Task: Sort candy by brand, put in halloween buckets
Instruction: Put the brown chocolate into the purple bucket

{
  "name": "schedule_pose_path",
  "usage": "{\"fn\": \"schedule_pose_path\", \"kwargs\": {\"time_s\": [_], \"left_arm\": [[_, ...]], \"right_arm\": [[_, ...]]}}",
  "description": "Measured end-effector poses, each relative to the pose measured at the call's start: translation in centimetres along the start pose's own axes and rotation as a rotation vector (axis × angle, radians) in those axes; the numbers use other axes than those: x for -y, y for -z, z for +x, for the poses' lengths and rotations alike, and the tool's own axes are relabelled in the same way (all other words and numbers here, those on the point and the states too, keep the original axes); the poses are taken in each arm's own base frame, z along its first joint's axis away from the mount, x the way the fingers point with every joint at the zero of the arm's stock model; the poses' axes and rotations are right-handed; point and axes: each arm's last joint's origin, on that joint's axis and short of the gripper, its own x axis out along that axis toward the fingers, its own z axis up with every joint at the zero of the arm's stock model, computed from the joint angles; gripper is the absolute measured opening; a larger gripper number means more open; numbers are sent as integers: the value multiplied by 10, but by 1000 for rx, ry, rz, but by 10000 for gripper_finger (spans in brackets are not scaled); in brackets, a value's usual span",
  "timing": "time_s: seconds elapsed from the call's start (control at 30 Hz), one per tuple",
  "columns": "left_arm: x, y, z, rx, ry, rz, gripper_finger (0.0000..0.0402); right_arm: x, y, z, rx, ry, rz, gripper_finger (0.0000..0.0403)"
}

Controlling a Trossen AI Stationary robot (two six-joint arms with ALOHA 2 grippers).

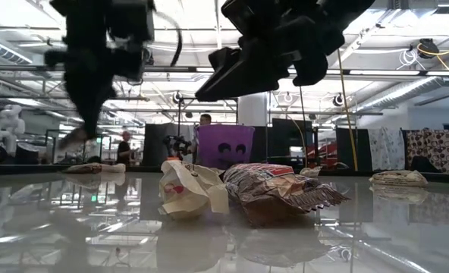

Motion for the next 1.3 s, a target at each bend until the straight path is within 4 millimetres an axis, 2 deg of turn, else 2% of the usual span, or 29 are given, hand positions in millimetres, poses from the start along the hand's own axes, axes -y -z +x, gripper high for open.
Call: {"fn": "schedule_pose_path", "kwargs": {"time_s": [0.17,0.37,0.53,0.73,0.87,1.3], "left_arm": [[6,-9,-29,283,82,26,4],[15,-13,-45,451,143,69,4],[21,-17,-46,500,160,109,4],[29,-25,-50,595,173,177,4],[32,-29,-54,663,188,188,4],[35,-28,-53,654,186,215,4]], "right_arm": [[3,-7,0,70,36,-80,116],[9,-20,-2,190,130,-128,116],[16,-29,-6,253,282,-70,116],[20,-29,-7,268,304,-39,116],[25,-27,-9,239,388,-5,116],[33,-28,-12,278,428,26,116]]}}
